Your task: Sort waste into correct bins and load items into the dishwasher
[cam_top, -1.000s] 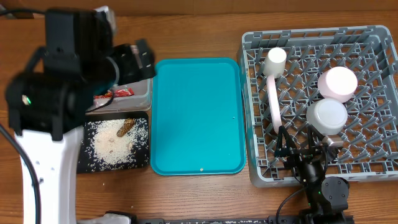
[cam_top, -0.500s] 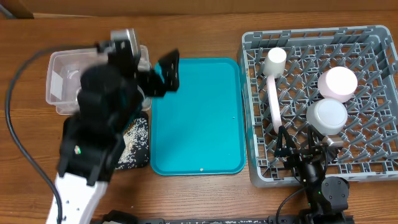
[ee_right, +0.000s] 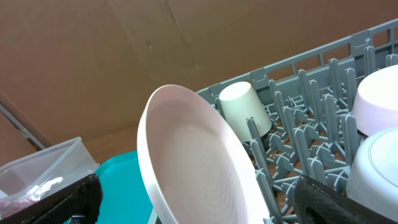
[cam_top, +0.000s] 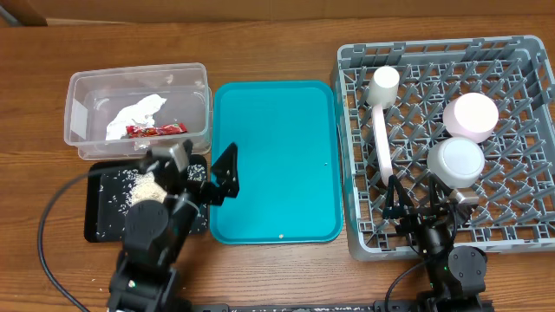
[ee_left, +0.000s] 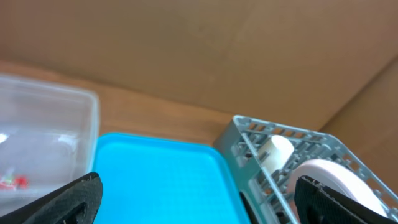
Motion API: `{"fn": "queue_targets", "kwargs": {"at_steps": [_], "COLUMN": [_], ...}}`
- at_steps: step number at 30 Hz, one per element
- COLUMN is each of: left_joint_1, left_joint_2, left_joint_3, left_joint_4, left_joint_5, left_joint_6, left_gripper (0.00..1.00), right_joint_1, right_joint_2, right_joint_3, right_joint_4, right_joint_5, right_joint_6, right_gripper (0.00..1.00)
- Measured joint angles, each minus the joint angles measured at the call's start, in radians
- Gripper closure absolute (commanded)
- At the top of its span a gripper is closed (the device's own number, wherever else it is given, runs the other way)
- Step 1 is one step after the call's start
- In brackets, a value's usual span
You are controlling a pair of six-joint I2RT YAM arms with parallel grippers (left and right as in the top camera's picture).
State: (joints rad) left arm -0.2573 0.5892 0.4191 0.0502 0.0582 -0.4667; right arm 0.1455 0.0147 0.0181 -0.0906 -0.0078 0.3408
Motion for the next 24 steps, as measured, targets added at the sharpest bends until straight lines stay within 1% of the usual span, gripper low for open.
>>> {"fn": "queue_targets", "kwargs": {"at_steps": [4, 9, 20, 24], "left_joint_1": [0.061, 0.118, 0.188, 0.205], "left_joint_2": [-0.096, -0.203, -0.347, -0.398], "left_joint_3": [-0.123, -0.217, -0.358, -0.398], "left_joint_4": [0.003, 0.006, 0.006, -0.020], "left_joint_5": [-0.001, -0.003, -0.003, -0.018], "left_joint_6": [-0.074, -0.119, -0.137, -0.128], "left_gripper": [0.00, 0.00, 0.00, 0.00], "right_joint_1": [0.000, 0.000, 0.000, 0.000], "right_joint_2": [0.000, 0.000, 0.000, 0.000], "right_joint_3": [0.000, 0.000, 0.000, 0.000], "right_joint_4": [0.000, 0.001, 0.001, 0.001], "right_joint_5": [0.000, 0.000, 0.000, 0.000], "right_joint_6": [0.000, 0.000, 0.000, 0.000], "right_gripper": [0.00, 0.00, 0.00, 0.00]}}
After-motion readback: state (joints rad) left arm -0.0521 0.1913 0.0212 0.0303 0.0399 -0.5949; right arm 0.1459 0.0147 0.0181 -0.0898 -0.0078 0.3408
